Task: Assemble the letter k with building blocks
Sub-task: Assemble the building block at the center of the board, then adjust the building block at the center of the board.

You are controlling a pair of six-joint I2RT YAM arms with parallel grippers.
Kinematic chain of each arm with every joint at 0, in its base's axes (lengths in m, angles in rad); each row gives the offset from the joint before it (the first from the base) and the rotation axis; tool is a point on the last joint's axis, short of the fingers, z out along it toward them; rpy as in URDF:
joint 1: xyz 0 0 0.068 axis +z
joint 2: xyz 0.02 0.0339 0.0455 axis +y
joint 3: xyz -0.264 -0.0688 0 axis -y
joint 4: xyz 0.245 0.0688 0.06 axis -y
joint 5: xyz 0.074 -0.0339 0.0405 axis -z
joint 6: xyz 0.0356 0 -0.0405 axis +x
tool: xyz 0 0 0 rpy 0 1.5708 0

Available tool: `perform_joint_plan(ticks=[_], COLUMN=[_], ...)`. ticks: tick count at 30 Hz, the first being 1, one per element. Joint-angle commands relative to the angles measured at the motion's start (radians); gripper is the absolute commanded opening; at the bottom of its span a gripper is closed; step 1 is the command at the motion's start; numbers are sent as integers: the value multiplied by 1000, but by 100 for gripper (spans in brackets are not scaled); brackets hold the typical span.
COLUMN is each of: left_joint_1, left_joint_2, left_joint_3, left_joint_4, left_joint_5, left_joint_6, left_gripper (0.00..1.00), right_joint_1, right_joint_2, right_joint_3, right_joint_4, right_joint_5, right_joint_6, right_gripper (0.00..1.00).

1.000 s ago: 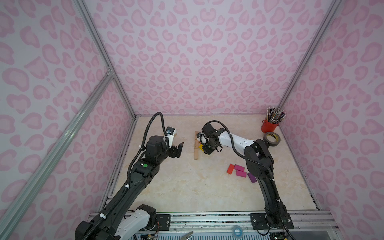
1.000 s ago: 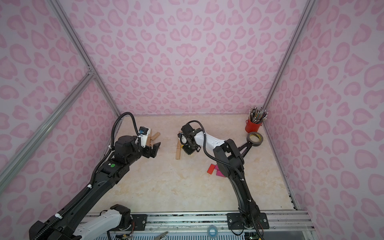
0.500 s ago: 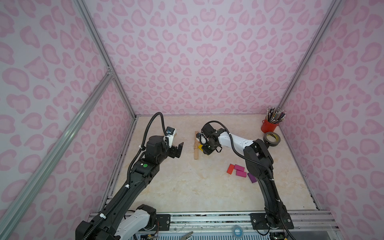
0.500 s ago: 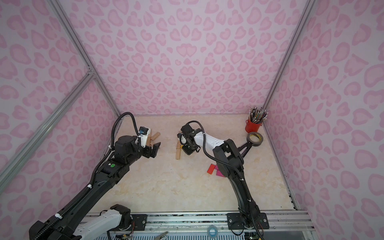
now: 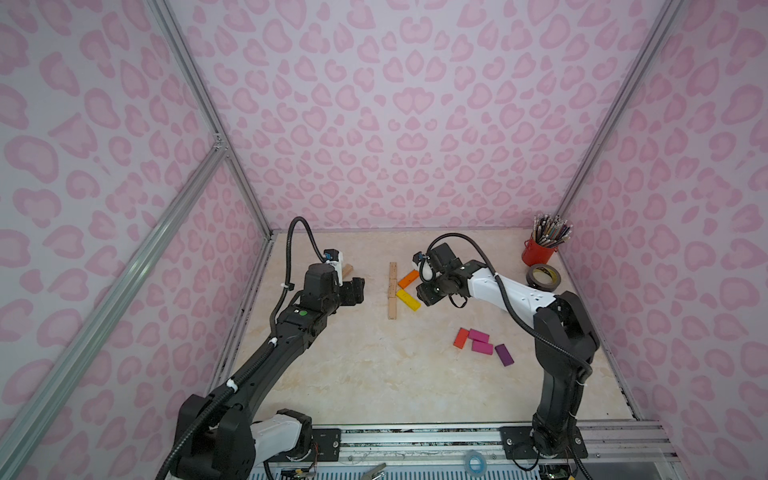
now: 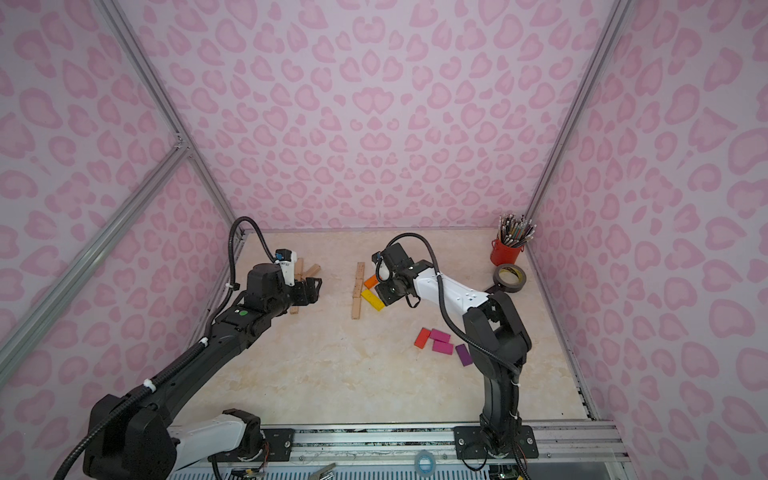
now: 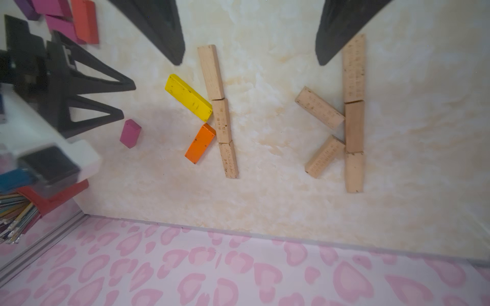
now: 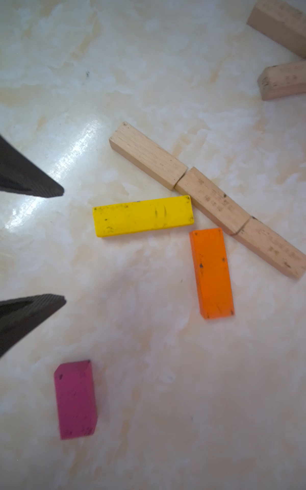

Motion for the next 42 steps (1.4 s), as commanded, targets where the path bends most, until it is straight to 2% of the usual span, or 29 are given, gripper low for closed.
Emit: perform_joint_plan(ticks=[1,3,5,10,19,23,42], left_joint_1=[0,-6,-18,-42,-74,-84,-92], left_joint_2=[90,157,219,385,535,574,669], left_joint_3=[22,46,71,155,224,245,297], left_joint_4=[83,102,117,116,137,146,152], left_joint_5=[75,108,120,162,173,157,219], left_joint_6=[-171,-185,-190,-190,-180,-183,-181], left_gripper=[66,59,58,56,55,55,54], right_joint_1=[-28,-50,-64,-81,-96,-98,-111], right_joint_2=[-93,-149,-182,-203,-169,-162,-147], right_joint_3=[-102,-158,-195,-235,-235,-230,-230], right_joint_4=[181,224,246,254,254,253,253], right_joint_5=[-12,-34,-52,-75,-99,-109,-120], right_joint_6=[112,144,166,184,189,188,186], right_gripper=[69,78,83,85,86,86,88])
